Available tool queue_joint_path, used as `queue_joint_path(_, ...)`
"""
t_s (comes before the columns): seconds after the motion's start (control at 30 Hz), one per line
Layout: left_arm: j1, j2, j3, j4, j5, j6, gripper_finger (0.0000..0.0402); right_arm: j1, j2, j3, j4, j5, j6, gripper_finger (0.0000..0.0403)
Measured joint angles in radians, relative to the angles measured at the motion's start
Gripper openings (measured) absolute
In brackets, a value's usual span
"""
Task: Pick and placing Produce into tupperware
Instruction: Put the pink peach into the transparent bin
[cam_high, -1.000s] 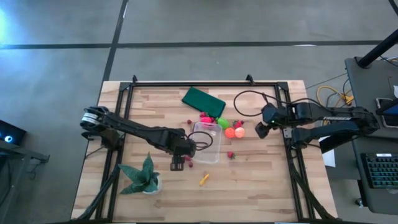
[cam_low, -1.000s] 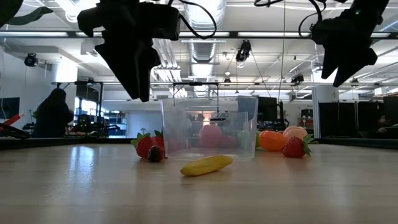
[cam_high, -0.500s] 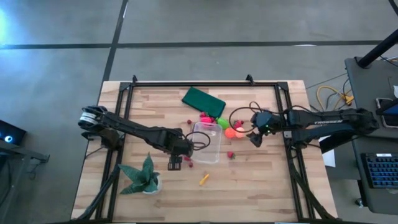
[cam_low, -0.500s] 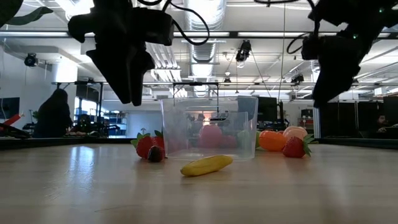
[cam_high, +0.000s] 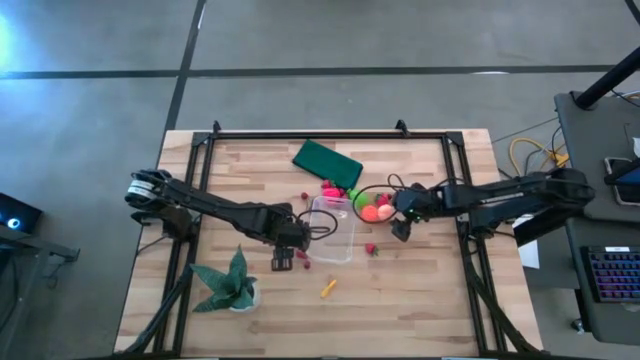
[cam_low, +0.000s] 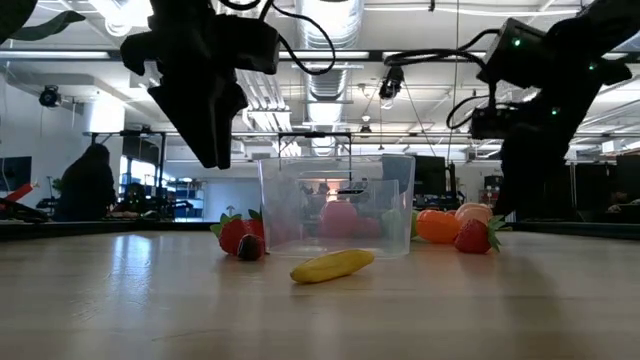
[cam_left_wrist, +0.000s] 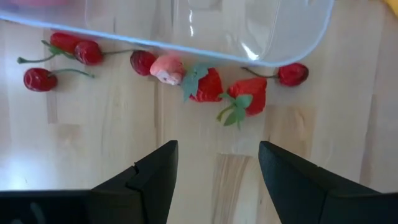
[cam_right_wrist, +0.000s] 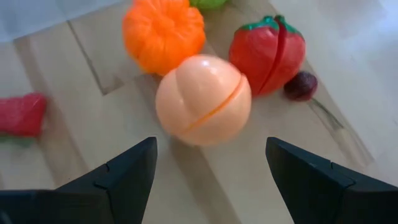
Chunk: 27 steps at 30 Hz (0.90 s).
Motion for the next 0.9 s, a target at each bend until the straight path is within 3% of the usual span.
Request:
queue_joint_path(0.53, 0.005, 0.0, -0.019, -0.001, -0.002, -0.022, 0.0209, 0.0, 0.223, 0.033, 0.166, 0.011, 0.003, 0.029)
queue_joint_path(0.9, 0.008, -0.004, -0.03, 0.009, -0.003, -0.052, 0.0209, 0.0, 0.263, 0.067, 0.18, 0.033, 0.002, 0.0233)
